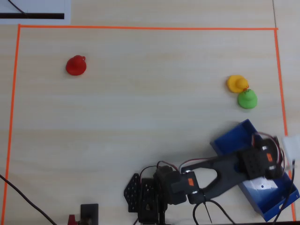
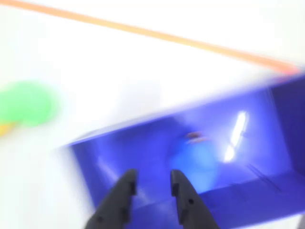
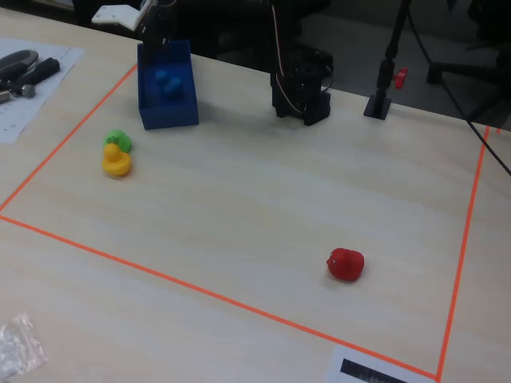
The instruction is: Grasp blue duck and put it into box.
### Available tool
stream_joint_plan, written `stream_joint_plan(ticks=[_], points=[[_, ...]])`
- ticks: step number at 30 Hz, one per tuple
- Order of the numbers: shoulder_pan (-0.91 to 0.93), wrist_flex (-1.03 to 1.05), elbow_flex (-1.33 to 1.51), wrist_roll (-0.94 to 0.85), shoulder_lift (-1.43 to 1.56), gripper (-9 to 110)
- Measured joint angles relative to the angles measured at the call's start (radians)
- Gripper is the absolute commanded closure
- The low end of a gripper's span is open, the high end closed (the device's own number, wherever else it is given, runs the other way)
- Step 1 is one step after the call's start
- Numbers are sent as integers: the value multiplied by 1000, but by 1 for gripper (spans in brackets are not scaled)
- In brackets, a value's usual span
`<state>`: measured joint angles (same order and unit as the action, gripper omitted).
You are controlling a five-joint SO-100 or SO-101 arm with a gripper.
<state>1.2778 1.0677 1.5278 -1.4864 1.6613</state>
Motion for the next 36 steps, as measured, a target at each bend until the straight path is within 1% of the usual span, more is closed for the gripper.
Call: stream_joint_plan(ticks=[3,7,11,14,16,21,25,36], points=[[-219,40,18,-3,114,101],[-580,21,192,-2,322,101],[-933,-67,517,5,607,101],[-1123,-77,782,-23,830,101],[-1206,-60,954,-32,973,101],[-1287,12,1287,-28,1238,101],[-1313,26,1442,-46,1370,101],[-1301,77,1575,-71,1489,101]])
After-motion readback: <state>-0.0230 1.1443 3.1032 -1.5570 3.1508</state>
